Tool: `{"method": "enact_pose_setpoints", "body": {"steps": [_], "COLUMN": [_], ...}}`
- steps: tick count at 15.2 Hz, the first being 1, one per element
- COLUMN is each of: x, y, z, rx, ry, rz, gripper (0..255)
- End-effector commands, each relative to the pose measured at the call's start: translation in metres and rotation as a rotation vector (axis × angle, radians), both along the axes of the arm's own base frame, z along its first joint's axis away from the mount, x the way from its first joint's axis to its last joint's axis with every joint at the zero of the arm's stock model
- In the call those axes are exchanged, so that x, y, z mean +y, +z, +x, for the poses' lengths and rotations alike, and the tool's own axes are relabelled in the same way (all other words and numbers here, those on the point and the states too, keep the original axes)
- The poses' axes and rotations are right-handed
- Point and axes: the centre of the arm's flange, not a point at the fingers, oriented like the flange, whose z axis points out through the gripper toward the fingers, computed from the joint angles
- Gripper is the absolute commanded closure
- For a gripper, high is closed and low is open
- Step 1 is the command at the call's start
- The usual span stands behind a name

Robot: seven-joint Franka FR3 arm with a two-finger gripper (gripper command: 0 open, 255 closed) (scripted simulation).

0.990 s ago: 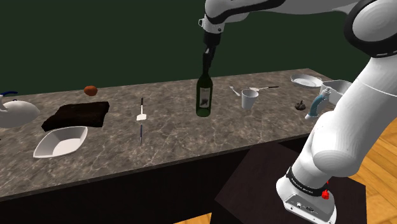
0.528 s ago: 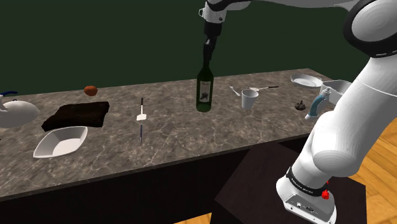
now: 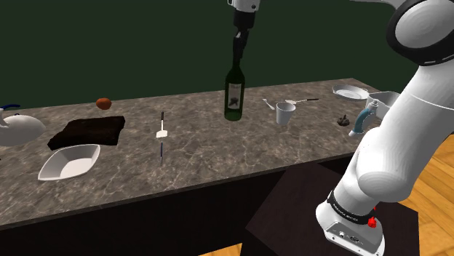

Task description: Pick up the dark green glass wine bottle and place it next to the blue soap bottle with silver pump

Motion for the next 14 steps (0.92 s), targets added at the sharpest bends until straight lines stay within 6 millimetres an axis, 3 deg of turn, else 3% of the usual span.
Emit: {"method": "enact_pose_setpoints", "body": {"steps": [1, 14], "x": [0.0, 0.0], "y": [0.011, 0.079], "z": [-0.001, -0.001], "rx": [0.0, 0.0], "ry": [0.0, 0.0], "rz": [0.0, 0.0], "gripper": [255, 255]}}
